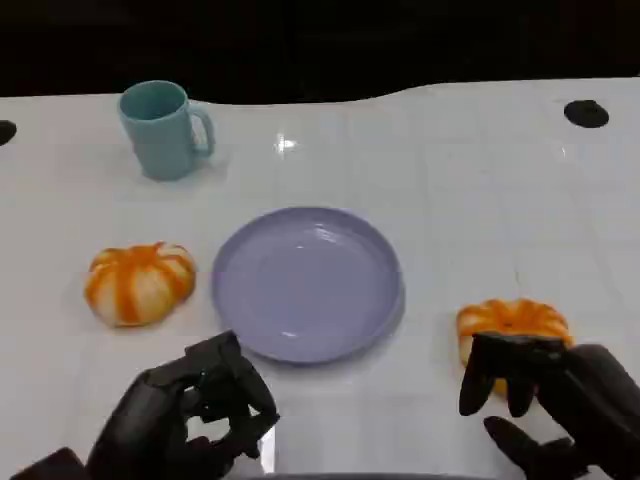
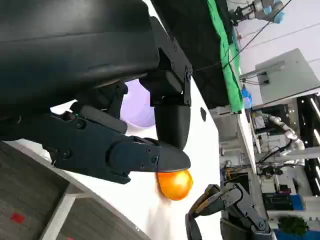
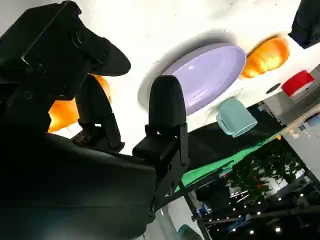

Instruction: Grasp the bread from the table and place it into the plate.

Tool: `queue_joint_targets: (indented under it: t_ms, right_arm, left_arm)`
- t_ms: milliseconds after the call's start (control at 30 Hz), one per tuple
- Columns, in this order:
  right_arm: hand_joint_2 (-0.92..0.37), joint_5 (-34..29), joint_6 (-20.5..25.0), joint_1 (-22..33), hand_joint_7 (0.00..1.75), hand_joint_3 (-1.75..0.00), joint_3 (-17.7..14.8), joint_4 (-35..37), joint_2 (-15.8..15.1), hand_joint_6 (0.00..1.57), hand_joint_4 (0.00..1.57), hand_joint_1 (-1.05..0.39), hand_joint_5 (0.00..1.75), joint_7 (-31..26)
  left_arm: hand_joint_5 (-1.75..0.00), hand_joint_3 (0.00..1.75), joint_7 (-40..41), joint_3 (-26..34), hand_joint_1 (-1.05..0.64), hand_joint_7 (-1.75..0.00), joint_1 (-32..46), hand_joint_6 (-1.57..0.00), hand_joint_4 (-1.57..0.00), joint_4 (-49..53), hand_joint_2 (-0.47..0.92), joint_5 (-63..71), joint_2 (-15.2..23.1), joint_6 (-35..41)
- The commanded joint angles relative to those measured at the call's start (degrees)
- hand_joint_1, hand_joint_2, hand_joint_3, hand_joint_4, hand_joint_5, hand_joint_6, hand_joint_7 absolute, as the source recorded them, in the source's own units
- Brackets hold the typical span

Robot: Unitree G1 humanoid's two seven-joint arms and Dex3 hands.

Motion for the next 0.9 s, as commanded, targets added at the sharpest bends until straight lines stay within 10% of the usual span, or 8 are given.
queue_joint_targets:
  t_ms: [33,900]
  right_arm:
    - [-0.25,0.6,-0.2,-0.3,1.53,-1.25,-0.3,0.2,-0.8,0.62,0.72,0.08,1.75,0.1]
    - [-0.18,-0.8,-1.1,-0.6,1.24,-1.26,-0.8,0.6,-0.8,0.67,0.73,0.08,1.57,-2.0]
  left_arm:
    - [-1.75,0.32,0.1,0.3,-0.48,-1.58,0.0,-0.59,-0.68,0.2,0.92,0.1,0.5,-0.4]
    - [-1.75,0.32,-0.2,0.4,-0.48,-1.58,-0.2,-0.58,-0.68,0.7,0.92,-0.1,0.6,-0.7]
